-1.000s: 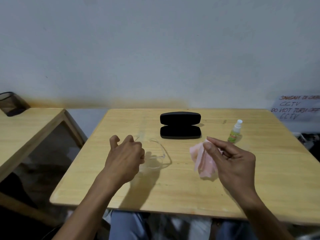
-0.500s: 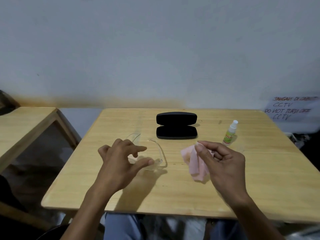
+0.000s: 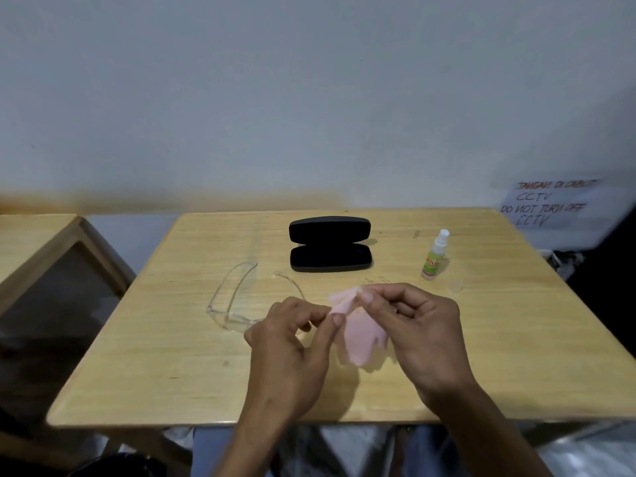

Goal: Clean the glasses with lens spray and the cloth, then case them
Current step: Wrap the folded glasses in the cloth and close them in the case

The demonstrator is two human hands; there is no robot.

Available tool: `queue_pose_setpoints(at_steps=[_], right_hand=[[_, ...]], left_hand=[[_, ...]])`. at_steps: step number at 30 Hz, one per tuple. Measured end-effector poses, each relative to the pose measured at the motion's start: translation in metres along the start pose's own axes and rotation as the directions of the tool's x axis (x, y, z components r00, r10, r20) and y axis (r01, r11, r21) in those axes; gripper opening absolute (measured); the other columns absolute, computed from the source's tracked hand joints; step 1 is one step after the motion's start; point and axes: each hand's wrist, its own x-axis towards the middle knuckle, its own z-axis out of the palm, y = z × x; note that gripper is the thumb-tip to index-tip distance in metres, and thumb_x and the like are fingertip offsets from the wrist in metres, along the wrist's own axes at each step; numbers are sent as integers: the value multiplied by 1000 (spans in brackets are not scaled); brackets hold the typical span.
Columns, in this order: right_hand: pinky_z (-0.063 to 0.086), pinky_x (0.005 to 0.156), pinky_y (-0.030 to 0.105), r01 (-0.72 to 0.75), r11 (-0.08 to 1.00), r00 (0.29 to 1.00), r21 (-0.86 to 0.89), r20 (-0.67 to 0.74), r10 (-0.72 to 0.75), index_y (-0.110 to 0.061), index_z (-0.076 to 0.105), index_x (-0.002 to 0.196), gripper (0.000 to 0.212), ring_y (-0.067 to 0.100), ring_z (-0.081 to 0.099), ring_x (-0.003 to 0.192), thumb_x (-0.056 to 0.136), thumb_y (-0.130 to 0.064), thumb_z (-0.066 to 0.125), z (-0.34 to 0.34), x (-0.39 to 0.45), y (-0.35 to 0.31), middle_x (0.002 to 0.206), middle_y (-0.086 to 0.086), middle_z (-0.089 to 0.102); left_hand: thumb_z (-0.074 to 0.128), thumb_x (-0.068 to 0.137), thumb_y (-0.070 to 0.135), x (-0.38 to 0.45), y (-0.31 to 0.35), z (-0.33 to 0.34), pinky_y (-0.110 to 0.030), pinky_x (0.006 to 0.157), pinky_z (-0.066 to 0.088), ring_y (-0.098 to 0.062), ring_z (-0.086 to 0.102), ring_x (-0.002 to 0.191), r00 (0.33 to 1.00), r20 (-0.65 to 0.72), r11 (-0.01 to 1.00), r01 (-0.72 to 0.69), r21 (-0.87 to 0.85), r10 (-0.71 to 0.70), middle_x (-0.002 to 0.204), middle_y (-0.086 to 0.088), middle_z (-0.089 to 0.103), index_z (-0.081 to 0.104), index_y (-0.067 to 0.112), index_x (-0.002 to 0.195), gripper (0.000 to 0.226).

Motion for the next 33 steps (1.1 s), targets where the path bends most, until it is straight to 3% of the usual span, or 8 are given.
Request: queue_pose_setpoints(at_steps=[4, 8, 11, 15, 18, 21, 28, 33], right_hand=[[58, 77, 27, 45, 970, 996, -241, 91, -23, -22, 80, 77, 11, 1, 68, 102, 74, -33, 81, -19, 12, -7, 113, -11, 72], [50, 62, 21, 184, 886, 967, -425, 240, -86, -21, 77, 78, 7, 2, 67, 72, 78, -25, 83, -32, 28, -20, 81, -6, 75], [48, 63, 17, 212, 860, 946, -464, 317, -62, -21, 77, 81, 7, 7, 68, 70, 78, -20, 83, -42, 40, -29, 76, -4, 76], [50, 68, 18, 202, 871, 933, -448, 359, -31, -17, 71, 80, 12, 4, 65, 71, 84, -25, 79, -52, 51, -36, 74, -6, 72], [53, 72, 32, 148, 914, 938, -376, 347, -9, -14, 69, 81, 13, 13, 65, 71, 83, -21, 80, -56, 56, -39, 74, 2, 72], [55, 69, 39, 118, 947, 959, -300, 283, -29, -14, 74, 80, 17, 21, 64, 67, 73, -26, 84, -57, 58, -42, 75, 21, 72], [54, 58, 24, 90, 973, 981, -213, 189, -49, -11, 75, 79, 15, 9, 64, 59, 79, -26, 77, -54, 61, -52, 63, -1, 71], [55, 56, 25, -7, 993, 977, -120, 209, 32, -4, 75, 84, 22, 15, 62, 61, 80, -25, 72, -56, 61, -58, 71, 6, 71]], left_hand=[[63, 79, 49, 17, 7, -17, -49, 68, 46, -7, 59, 74, 999, 50, 999, -22, 45, 20, 84, 21, 64, 70, 34, 81, 17], [63, 77, 52, 36, 21, -29, -59, 78, 47, -2, 56, 62, 995, 102, 998, -14, 66, 8, 71, 21, 66, 73, 32, 76, 23], [64, 76, 53, 51, 28, -35, -61, 84, 47, -2, 58, 59, 995, 104, 996, 5, 87, -14, 69, 20, 68, 73, 34, 77, 22], [73, 77, 45, 64, 30, -39, -49, 84, 50, -2, 59, 63, 993, 113, 997, 28, 71, -36, 68, 14, 71, 74, 31, 74, 14], [77, 81, 34, 69, 30, -39, -34, 73, 48, -2, 59, 64, 994, 105, 998, 35, 51, -40, 68, 10, 72, 75, 27, 72, 11], [76, 81, 37, 74, 27, -39, -40, 82, 49, -6, 60, 66, 994, 87, 997, 57, 49, -61, 72, 6, 73, 75, 24, 73, 15], [70, 86, 41, 83, 22, -32, -33, 73, 45, -15, 54, 68, 990, 86, 993, 111, -32, -108, 80, -18, 72, 72, 16, 70, 30], [65, 86, 50, 85, 15, -29, -35, 72, 42, -17, 51, 64, 985, 106, 990, 137, -40, -132, 77, -22, 68, 70, 13, 67, 42]])
